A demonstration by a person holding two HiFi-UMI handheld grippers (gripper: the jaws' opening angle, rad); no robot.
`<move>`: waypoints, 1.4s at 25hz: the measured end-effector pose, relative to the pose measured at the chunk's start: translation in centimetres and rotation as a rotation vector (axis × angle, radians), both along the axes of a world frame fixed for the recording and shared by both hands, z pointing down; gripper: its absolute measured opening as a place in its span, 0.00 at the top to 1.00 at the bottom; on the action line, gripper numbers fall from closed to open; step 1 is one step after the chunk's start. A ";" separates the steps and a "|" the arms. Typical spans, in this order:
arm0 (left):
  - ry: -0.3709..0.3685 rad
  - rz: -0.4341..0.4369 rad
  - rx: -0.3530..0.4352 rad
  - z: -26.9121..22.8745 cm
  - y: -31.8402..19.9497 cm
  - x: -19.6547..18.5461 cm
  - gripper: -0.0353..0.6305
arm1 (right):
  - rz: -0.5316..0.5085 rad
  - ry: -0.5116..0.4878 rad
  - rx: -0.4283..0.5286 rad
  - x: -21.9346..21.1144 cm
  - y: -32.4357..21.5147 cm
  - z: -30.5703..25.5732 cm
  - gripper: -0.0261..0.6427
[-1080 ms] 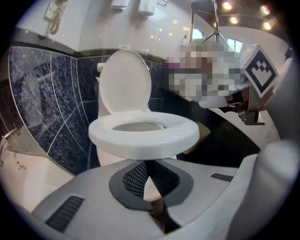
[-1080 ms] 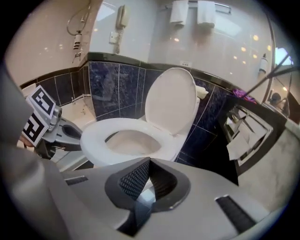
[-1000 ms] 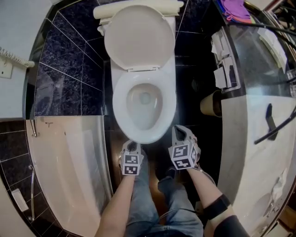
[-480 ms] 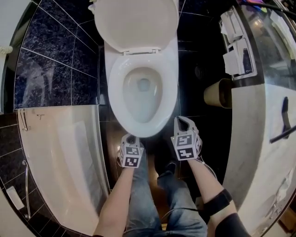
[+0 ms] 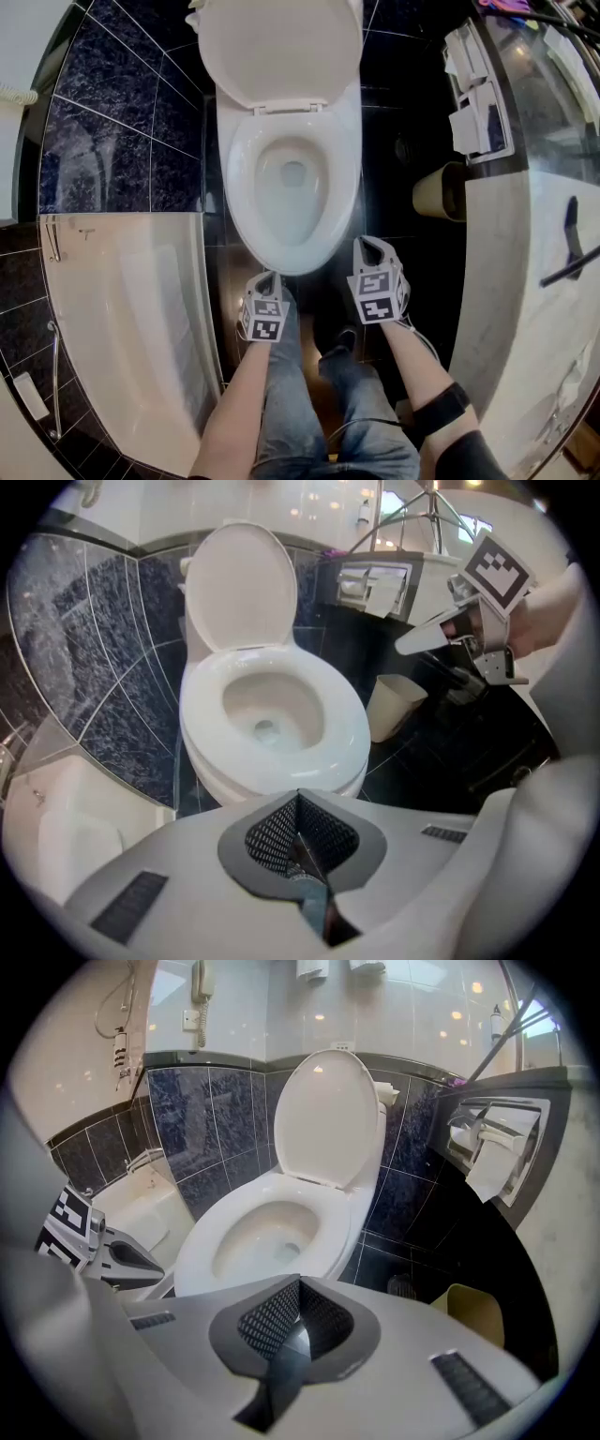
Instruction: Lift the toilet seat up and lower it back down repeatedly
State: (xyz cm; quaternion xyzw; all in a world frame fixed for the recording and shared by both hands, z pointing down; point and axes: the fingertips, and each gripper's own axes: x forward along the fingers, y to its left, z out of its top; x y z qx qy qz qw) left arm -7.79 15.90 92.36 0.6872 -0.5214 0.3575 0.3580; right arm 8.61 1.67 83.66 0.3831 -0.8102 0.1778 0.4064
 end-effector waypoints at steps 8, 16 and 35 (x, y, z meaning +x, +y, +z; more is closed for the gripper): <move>0.028 -0.039 0.111 -11.1 -2.3 -0.3 0.96 | 0.006 -0.028 0.004 -0.4 0.5 -8.2 0.93; 0.029 -0.058 0.313 -31.0 -5.9 -1.9 0.96 | -0.037 -0.153 0.083 -3.1 -0.6 -24.7 0.93; 0.048 -0.052 0.613 -58.8 -4.8 -3.6 0.96 | -0.054 -0.304 0.225 1.4 1.8 -46.9 0.93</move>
